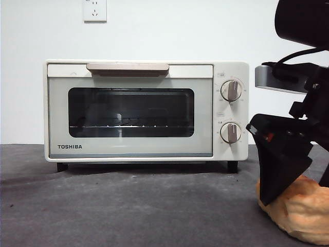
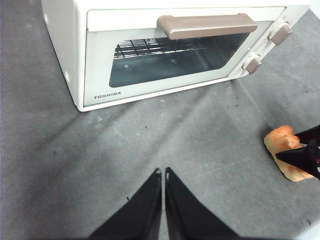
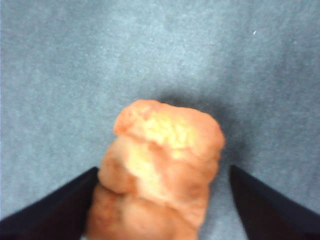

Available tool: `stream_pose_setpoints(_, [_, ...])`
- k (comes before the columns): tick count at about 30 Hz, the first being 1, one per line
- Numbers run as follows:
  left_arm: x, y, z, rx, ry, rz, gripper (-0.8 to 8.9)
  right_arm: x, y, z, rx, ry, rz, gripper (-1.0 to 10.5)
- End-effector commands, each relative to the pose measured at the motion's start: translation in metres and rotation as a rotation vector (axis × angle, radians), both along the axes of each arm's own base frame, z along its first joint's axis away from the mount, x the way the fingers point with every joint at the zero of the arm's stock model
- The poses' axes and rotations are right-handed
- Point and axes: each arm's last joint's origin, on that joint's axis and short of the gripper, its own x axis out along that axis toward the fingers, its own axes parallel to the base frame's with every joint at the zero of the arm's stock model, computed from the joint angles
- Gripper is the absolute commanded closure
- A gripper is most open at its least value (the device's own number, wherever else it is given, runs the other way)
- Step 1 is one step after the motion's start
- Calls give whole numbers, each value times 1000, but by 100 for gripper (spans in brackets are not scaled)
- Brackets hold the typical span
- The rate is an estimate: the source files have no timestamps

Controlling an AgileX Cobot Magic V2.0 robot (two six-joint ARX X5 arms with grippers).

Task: The left arm flap open the oven, the right arm pick bread and place it into oven, the left arm flap close the oven

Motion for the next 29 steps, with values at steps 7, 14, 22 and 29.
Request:
stream_pose_setpoints(7, [0,0,6,5,-32,-8,797,-2,5,1,26,5,25,806])
stream_pose_setpoints(14, [3,-2,9,-24,-49,-2,797,-5,3,25,89,-79,38,806])
stream_pose_setpoints(22, [24,-17,20,-119,-125,-57,796,-13,-4,73,138,-185,74,806])
stream_pose_setpoints(29, [59,-40,27,-136,-164,-79,796,-20,-10,107,166,-250,96,806])
